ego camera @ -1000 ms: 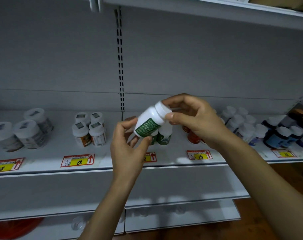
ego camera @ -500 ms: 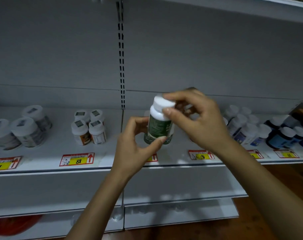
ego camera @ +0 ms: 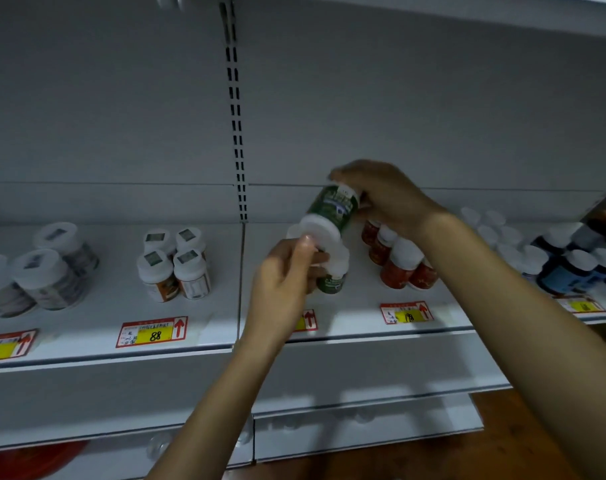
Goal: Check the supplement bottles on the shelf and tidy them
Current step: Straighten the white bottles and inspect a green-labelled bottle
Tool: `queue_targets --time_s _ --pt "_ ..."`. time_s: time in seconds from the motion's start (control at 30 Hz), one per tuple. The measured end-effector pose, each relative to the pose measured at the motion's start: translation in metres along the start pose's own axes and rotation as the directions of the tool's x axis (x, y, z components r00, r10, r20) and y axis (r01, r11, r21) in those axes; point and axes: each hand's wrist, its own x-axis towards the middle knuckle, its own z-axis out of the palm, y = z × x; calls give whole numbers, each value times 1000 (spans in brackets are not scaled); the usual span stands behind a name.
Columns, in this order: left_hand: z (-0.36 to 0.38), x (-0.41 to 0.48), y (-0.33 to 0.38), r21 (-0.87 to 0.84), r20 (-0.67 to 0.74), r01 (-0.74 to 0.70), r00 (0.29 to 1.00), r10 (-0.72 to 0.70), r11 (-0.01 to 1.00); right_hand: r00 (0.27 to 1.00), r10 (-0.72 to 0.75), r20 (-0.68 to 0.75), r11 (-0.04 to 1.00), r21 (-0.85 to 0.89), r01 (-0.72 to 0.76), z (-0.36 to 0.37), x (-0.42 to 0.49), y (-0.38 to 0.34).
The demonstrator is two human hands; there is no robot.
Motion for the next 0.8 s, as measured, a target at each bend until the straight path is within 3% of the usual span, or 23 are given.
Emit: queue_targets --time_s 0.03,0.07,0.1,0.17,0.27,0.4,0.57,0.8 --pt "-3 2 -10 296 -17 -188 979 202 936 992 -75 -104 997 16 77 -4 6 -5" --pt "-6 4 -19 554 48 -325 932 360 767 968 -151 -201 989 -17 150 -7 14 -8" --pt "-6 6 -28 698 139 -398 891 432 596 935 -231 -269 973 -89 215 -8 23 -8" --pt "-2 6 -37 801 254 -413 890 378 433 882 -375 -287 910 -298 290 -5 42 0" --pt "3 5 -46 843 292 -384 915 279 377 880 -443 -172 792 -535 295 8 68 24" --pt "4 11 -45 849 291 -390 908 302 355 924 -380 -44 727 -631 269 30 88 51" --pt "8 21 -43 870 281 -378 908 311 317 967 -247 69 694 -684 226 48 94 73" --pt "11 23 -37 902 265 -353 907 326 250 990 -80 120 687 -713 142 44 89 67"
